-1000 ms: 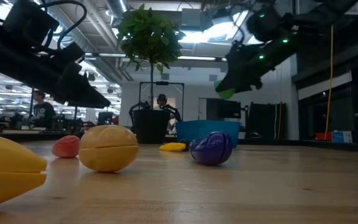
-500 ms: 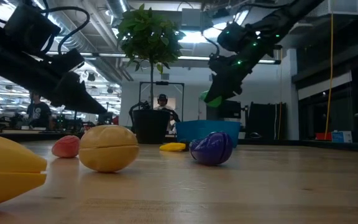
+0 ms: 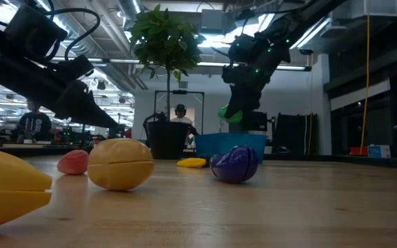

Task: Pick and placing Produce into tupperware
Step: Put the pear into the blue bin

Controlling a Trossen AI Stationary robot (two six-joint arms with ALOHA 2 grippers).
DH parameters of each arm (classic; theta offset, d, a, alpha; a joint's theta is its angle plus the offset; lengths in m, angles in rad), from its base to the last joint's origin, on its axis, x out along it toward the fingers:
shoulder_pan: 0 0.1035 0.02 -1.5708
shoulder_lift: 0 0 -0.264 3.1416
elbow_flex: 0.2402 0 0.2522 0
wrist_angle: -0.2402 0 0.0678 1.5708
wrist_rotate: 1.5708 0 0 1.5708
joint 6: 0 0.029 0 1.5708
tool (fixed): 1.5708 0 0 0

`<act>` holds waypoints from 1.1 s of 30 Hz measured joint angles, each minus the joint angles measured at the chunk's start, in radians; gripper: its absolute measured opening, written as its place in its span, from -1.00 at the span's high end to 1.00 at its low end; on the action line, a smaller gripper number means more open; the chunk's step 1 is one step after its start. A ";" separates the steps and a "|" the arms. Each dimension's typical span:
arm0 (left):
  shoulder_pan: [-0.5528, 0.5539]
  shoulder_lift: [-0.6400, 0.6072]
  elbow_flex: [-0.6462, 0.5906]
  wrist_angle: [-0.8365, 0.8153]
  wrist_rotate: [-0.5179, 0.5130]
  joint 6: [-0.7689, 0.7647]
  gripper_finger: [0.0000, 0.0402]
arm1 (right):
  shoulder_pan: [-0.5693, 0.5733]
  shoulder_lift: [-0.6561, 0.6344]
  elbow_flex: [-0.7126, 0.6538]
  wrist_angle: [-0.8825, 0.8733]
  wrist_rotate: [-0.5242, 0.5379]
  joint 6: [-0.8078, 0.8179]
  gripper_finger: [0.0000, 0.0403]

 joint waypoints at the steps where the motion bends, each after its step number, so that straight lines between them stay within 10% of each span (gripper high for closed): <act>1: 0.000 0.000 0.000 0.000 0.000 0.000 -0.26 | 0.000 0.007 0.000 -0.001 -0.005 0.000 -0.04; 33: 0.000 0.000 0.000 0.000 0.025 0.000 -0.26 | 0.021 0.104 -0.004 0.000 -0.098 -0.028 -0.04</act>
